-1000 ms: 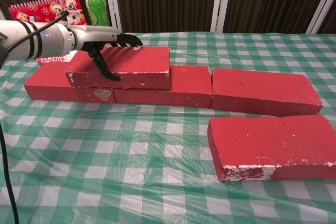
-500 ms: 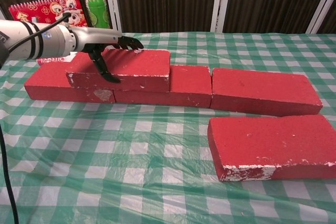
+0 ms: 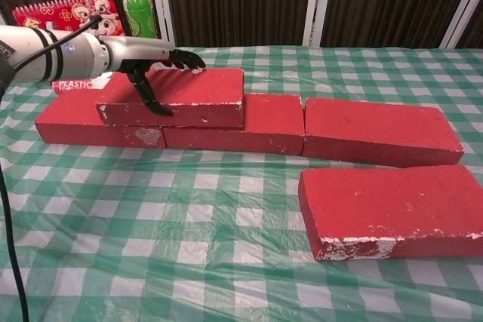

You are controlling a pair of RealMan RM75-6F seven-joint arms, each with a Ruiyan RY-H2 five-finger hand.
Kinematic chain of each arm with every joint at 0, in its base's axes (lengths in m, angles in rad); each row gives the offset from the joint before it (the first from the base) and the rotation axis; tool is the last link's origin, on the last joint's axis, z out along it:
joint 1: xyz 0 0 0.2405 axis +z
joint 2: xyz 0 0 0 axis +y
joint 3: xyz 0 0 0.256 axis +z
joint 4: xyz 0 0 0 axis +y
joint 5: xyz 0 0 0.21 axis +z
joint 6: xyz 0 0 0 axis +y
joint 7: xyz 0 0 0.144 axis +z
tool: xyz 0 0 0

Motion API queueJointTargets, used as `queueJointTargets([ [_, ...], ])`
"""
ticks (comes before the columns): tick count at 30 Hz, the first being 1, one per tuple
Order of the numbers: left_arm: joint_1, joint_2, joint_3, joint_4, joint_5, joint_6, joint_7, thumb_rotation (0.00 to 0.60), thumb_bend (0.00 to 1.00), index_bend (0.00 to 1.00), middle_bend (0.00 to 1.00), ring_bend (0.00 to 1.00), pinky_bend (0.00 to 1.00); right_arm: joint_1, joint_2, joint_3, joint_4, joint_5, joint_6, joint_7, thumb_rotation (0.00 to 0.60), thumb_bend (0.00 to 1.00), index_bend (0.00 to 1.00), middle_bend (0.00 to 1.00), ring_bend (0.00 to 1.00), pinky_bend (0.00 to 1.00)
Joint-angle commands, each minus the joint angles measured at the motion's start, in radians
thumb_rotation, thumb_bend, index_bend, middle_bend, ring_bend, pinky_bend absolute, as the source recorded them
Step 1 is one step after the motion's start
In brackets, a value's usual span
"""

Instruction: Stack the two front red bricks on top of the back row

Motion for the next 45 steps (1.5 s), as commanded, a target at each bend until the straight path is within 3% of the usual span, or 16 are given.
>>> queueJointTargets([
  [1, -0.003, -0.003, 0.001, 0.007, 0.007, -0.004, -0.004, 0.6, 0.3, 0.0, 0.19, 0.05, 0.05, 0.0, 0.0, 0.0, -0.001, 0.002, -0.002, -0.004, 0.6, 0.13, 0.0, 0.0, 0.0, 0.0],
  [20, -0.003, -0.001, 0.005, 0.016, 0.046, -0.01, -0.049, 0.6, 0.3, 0.0, 0.12, 0.0, 0.02, -0.003, -0.002, 0.004, -0.003, 0.007, 0.006, -0.013, 0.6, 0.13, 0.0, 0.0, 0.0, 0.0],
  [31, -0.002, -0.007, 0.007, 0.022, 0.068, -0.006, -0.068, 0.6, 0.3, 0.0, 0.0, 0.0, 0.02, -0.004, -0.003, 0.004, -0.002, 0.005, 0.009, -0.01, 0.6, 0.13, 0.0, 0.0, 0.0, 0.0],
  [45, 0.006, 0.004, 0.008, 0.006, 0.093, 0.017, -0.079, 0.6, 0.3, 0.0, 0.0, 0.0, 0.02, -0.003, -0.003, 0.004, -0.006, 0.009, 0.005, -0.018, 0.6, 0.13, 0.0, 0.0, 0.0, 0.0],
])
